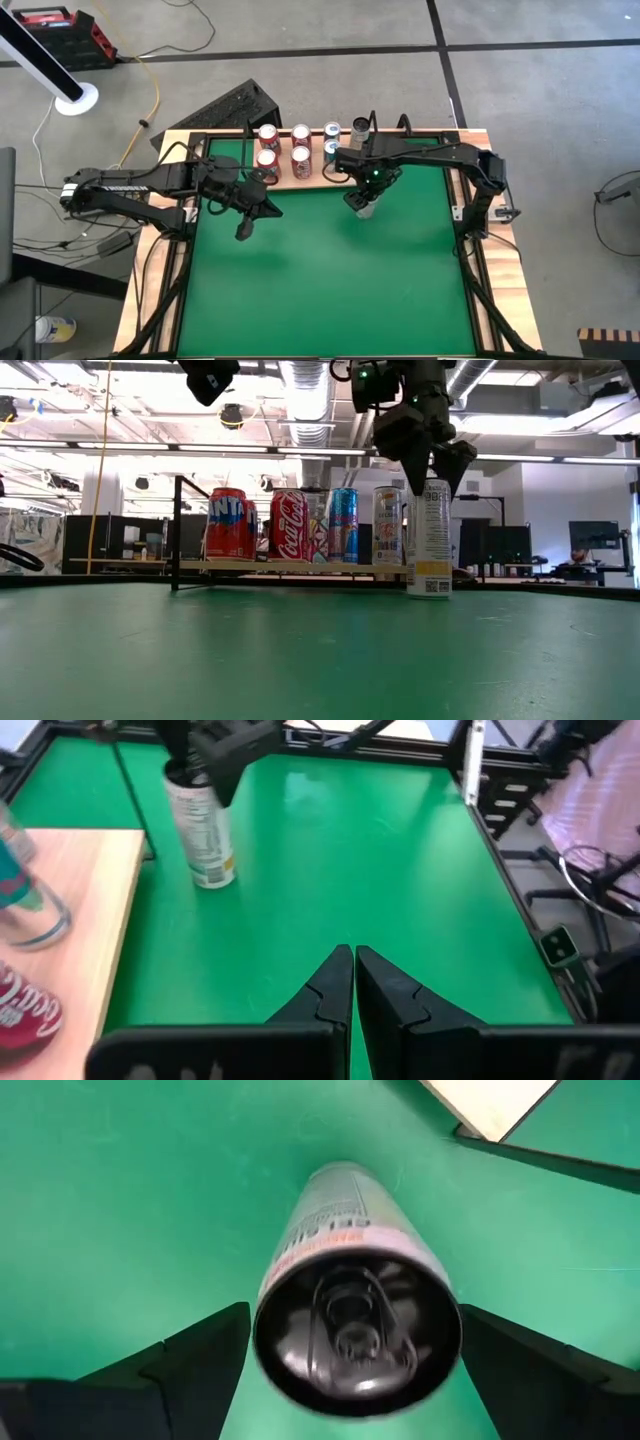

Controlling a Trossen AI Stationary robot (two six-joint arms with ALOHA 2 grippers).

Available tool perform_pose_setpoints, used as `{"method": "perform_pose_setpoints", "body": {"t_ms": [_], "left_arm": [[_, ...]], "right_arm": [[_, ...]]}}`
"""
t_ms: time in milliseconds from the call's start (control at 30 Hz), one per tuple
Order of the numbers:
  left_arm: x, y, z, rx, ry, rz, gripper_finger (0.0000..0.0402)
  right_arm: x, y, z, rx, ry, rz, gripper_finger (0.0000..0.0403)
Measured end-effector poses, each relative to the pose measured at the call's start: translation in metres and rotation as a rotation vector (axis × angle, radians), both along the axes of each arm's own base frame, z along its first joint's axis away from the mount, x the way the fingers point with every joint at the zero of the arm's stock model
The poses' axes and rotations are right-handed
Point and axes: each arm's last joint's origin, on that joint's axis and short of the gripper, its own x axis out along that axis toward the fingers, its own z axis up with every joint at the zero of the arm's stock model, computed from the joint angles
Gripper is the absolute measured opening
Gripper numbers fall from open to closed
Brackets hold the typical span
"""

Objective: Place canned beverage on shelf
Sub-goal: Put the white and yellow soda can, aligned with the other blue soda can on the shelf

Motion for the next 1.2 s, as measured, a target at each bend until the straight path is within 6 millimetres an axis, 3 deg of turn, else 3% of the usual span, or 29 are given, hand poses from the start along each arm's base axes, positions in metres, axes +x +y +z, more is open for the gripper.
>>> {"method": "perform_pose_setpoints", "body": {"t_ms": [367, 533, 733, 1200], "left_arm": [[0.000, 0.001, 0.000, -0.031, 0.008, 0.063, 0.0000], [0.000, 0.002, 0.000, -0.036, 0.009, 0.092, 0.0000], [0.000, 0.002, 0.000, -0.047, 0.010, 0.098, 0.0000], [0.004, 0.002, 0.008, -0.047, -0.080, 0.097, 0.0000]], "right_arm": [[-0.001, 0.015, 0.032, 0.047, -0.030, 0.225, 0.0372], [0.001, 0.031, 0.035, 0.061, -0.044, 0.407, 0.0372], [-0.002, 0.050, 0.036, 0.073, -0.013, 0.503, 0.0369], [-0.010, 0.085, 0.056, -0.012, -0.139, 0.853, 0.0367]]}}
